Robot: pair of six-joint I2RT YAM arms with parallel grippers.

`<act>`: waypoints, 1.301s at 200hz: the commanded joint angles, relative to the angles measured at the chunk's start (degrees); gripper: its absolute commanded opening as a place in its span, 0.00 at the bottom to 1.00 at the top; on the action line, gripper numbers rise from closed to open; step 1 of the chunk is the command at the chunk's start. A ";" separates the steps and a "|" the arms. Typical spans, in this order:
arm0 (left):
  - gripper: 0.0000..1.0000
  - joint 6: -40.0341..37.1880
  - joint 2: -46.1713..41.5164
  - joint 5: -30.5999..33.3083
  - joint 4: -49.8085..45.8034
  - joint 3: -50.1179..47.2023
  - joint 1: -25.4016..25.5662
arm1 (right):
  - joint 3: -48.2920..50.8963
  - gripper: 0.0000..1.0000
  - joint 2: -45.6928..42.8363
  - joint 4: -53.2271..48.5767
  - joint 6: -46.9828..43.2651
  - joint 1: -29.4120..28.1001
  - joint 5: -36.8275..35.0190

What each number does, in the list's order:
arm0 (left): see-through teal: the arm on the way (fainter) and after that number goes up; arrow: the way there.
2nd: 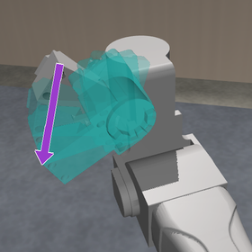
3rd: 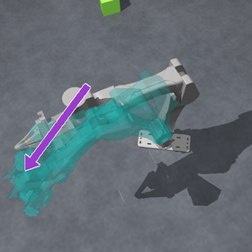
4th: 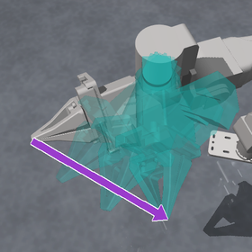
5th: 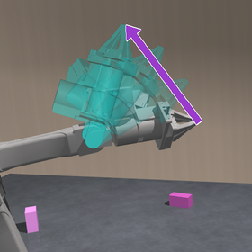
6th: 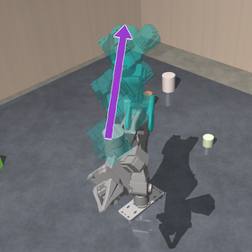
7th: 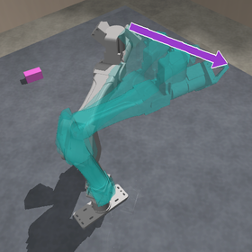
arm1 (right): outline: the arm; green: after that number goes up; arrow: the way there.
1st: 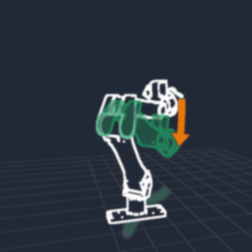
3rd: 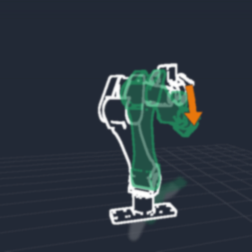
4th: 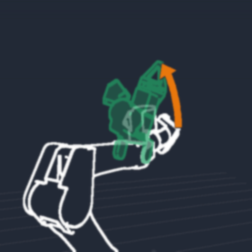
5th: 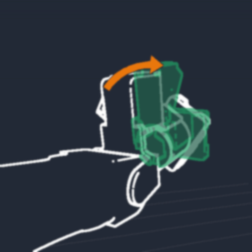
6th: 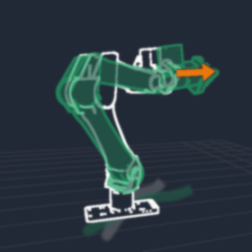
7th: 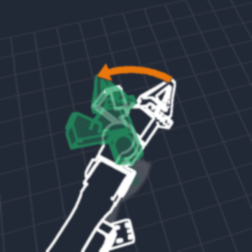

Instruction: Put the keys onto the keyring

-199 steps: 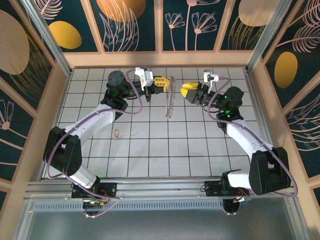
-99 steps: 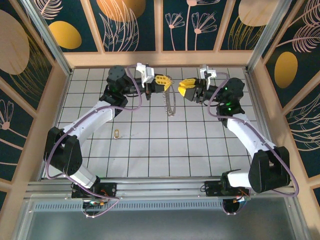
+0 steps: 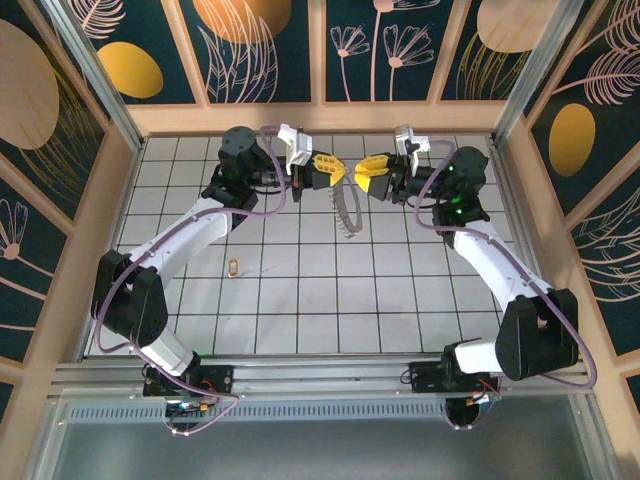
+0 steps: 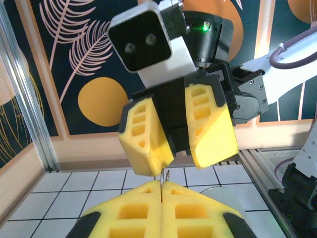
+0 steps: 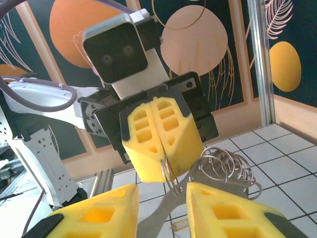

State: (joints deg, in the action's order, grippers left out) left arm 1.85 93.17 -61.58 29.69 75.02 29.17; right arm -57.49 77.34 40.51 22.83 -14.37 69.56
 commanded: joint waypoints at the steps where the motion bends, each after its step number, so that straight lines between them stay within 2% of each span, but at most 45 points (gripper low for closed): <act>1: 0.00 0.71 0.25 -1.90 0.44 2.50 0.34 | -2.51 0.31 1.11 0.72 -1.30 -0.95 1.80; 59: 0.00 0.83 0.46 -2.31 0.12 2.94 0.54 | -4.02 0.29 2.90 -0.69 -2.61 -2.55 2.03; 136: 0.00 0.58 0.26 -2.76 -0.34 2.64 0.56 | -4.47 0.14 3.25 -0.43 -2.59 -2.83 1.10; 177: 0.00 0.33 0.42 -3.27 -1.04 2.85 0.69 | -4.58 0.00 3.34 0.16 -2.31 -2.84 1.10; 253: 0.00 -0.08 0.45 -2.13 -2.52 3.37 0.84 | -3.03 0.00 2.48 3.30 -1.02 -2.62 -0.17; 260: 0.08 0.04 0.35 -1.45 -2.62 3.37 0.89 | -2.53 0.00 2.38 4.43 -0.42 -2.47 -0.53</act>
State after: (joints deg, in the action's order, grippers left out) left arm 2.22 93.30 -62.63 26.76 76.58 29.26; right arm -59.77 80.34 39.68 20.80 -16.60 70.11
